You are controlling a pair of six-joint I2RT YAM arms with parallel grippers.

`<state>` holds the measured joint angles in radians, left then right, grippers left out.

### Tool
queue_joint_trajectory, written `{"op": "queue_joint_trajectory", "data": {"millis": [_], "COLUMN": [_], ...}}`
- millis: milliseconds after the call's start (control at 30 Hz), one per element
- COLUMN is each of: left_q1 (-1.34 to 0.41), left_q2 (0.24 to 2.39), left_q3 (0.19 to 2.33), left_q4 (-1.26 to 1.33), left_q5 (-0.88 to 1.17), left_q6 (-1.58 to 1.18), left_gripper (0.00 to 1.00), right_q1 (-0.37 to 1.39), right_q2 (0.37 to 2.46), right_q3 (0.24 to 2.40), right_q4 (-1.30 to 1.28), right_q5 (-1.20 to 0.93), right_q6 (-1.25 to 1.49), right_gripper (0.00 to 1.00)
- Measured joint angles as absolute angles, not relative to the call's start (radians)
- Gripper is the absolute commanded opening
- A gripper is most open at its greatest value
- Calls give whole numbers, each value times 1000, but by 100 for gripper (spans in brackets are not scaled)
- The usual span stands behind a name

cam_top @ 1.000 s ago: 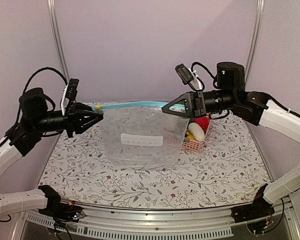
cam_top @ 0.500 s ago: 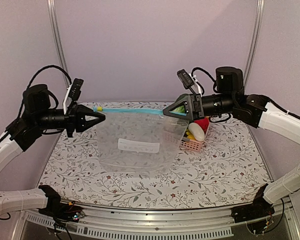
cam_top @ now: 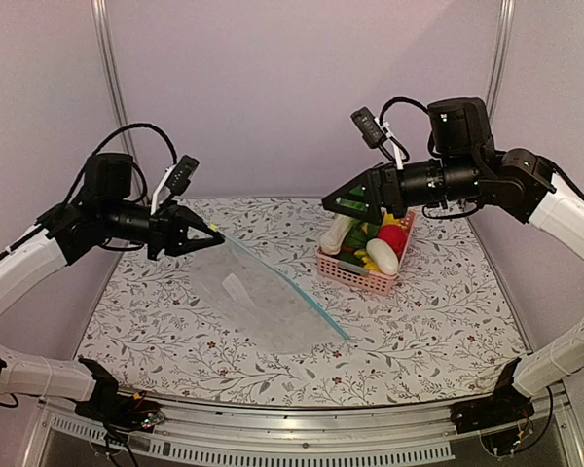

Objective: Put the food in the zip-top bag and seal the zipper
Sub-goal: Pass from the right arm to the left, then unzip the zipper from the zipper food storage bag.

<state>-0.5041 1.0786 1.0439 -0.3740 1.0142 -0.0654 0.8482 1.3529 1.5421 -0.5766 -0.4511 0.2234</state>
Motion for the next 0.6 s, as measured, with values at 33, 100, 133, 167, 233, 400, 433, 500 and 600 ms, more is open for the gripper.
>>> {"op": "queue_joint_trajectory", "data": {"millis": [33, 100, 133, 167, 233, 400, 433, 500, 600], "left_q1": [-508, -516, -519, -521, -524, -529, -532, -537, -548], "left_q2": [1100, 1133, 1147, 1160, 1181, 1190, 1190, 1191, 1201], "left_q3": [1061, 1091, 1106, 1121, 1139, 1136, 1132, 1126, 1125], "left_q4": [-386, -405, -418, -433, -448, -484, -487, -494, -503], "left_q5": [1017, 1015, 1012, 1010, 1008, 1006, 1006, 1004, 1000], "left_q6": [-60, -49, -43, -37, -27, 1, 5, 8, 12], "left_gripper": [0, 0, 0, 0, 0, 0, 0, 0, 0], "right_q1": [874, 916, 940, 964, 1007, 1101, 1110, 1121, 1133], "right_q2": [1367, 1391, 1403, 1416, 1444, 1526, 1540, 1568, 1598], "right_q3": [1563, 1578, 1578, 1578, 1579, 1599, 1606, 1635, 1678], "right_q4": [-588, -596, -596, -598, -598, -588, -585, -583, -577], "right_q5": [-434, -399, -379, -353, -311, -209, -200, -178, -152], "right_q6": [207, 187, 181, 176, 168, 149, 143, 131, 110], "right_gripper": [85, 83, 82, 81, 80, 74, 71, 65, 60]}}
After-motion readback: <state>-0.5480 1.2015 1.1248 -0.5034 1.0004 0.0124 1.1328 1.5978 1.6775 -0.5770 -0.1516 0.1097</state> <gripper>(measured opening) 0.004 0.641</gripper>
